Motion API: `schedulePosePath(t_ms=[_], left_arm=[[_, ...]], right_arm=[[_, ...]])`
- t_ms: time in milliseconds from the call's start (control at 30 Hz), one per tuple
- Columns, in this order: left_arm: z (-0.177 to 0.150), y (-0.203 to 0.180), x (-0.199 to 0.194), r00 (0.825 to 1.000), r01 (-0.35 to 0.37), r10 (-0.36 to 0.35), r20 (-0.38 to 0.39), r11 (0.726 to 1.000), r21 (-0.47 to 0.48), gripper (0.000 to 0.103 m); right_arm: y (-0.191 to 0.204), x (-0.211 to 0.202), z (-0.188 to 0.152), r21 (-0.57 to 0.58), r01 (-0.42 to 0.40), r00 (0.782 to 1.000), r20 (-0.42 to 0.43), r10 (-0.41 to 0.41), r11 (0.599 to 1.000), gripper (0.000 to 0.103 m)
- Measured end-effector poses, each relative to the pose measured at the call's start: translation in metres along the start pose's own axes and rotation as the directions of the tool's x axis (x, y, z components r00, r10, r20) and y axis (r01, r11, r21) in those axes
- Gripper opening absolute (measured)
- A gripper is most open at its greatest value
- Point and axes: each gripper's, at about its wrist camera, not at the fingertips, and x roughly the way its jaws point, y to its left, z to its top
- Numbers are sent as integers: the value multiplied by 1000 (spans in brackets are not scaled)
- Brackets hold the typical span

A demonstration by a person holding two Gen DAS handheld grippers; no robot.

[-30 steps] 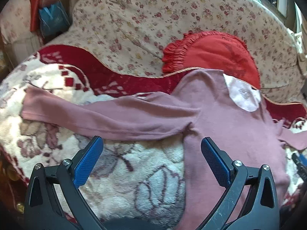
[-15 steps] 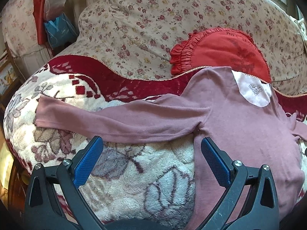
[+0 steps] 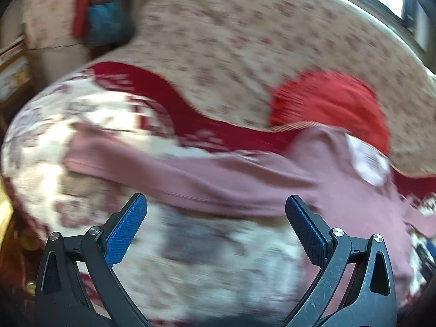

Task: Fold small clothes
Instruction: 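Move the left tool to the pink sleeve cuff and grasp it, then lift the sleeve with the left tool, fold it across the shirt body, release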

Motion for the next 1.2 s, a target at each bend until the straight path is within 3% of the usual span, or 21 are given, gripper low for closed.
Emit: schedulePosePath(t_ms=[133,233,333,400,467,600,733,800,900,967,1067,1133,1200], left_arm=[[2,72,20,999,-7,4,-48,998,-67,102],[-1,129,37,996,10,-25,-85,985,-174,102],[-8,175,51,986,112,-147,-82,937,-331,102],[-9,189,56,961,235,-274,-41,884,-404,102],[-8,195,61,936,314,-353,-5,840,-441,102],[3,201,73,920,353,-391,22,803,-481,102],[11,214,73,901,404,-422,100,733,-547,102],[13,217,73,904,404,-410,122,723,-561,101],[12,216,67,927,362,-351,132,745,-561,79],[12,215,69,944,316,-312,106,764,-562,48],[10,216,73,968,239,-239,76,781,-577,20],[7,217,74,979,193,-195,60,792,-579,6],[6,216,76,988,142,-150,33,807,-573,2]], right_arm=[[-5,0,-1,27,0,1000,-2,0,1000,86],[-6,-1,-1,31,0,1000,-2,0,1000,86],[-6,-1,-1,25,1,1000,-4,-1,1000,86],[-5,1,-2,16,7,1000,-8,-6,1000,86],[-3,2,-2,7,13,1000,-15,-13,1000,86],[1,5,-3,-11,26,999,-24,-26,1000,86],[3,6,-3,-19,32,999,-24,-32,999,86],[3,6,-3,-20,33,999,-25,-33,999,86],[4,6,-3,-22,33,999,-25,-34,999,86],[4,6,-3,-22,32,999,-25,-33,999,86],[4,6,-3,-23,32,999,-26,-33,999,86],[5,6,-3,-23,34,999,-25,-34,999,86],[4,6,-3,-22,32,999,-26,-33,999,86]])
